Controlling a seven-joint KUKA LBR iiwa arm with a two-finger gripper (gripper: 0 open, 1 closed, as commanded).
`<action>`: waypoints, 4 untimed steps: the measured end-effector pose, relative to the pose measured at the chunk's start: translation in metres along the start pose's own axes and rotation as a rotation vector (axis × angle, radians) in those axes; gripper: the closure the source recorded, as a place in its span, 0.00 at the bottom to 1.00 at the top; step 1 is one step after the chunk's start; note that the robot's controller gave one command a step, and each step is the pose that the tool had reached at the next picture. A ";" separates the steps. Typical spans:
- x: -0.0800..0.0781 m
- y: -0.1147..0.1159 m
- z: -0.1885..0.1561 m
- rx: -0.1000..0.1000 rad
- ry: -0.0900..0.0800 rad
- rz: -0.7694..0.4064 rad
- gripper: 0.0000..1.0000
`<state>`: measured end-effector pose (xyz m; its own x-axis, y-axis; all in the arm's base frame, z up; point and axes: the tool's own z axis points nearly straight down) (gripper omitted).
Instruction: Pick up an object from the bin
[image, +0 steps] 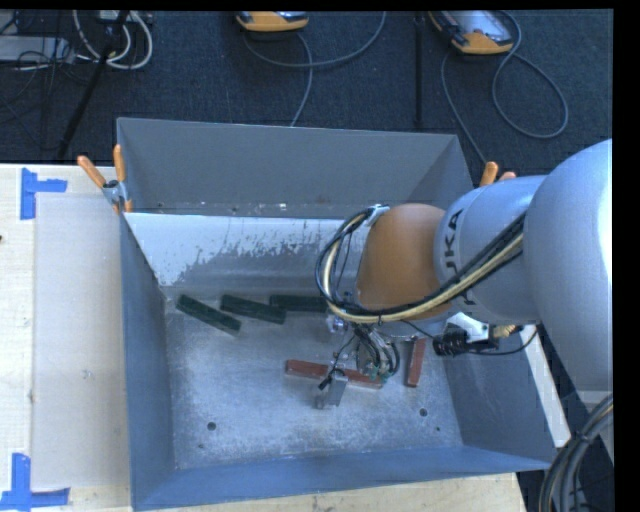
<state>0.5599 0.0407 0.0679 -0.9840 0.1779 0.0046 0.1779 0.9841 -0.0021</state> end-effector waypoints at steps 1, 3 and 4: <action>0.000 0.000 0.000 -0.002 -0.004 0.001 0.00; 0.000 0.000 0.000 -0.002 -0.004 0.006 0.00; 0.000 0.000 0.000 -0.003 -0.004 0.010 0.00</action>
Offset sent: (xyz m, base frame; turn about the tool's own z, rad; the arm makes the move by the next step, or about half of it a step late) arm 0.0000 0.0000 0.0000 0.0000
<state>0.5602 0.0406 0.0674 -0.9823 0.1874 0.0010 0.1874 0.9823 0.0006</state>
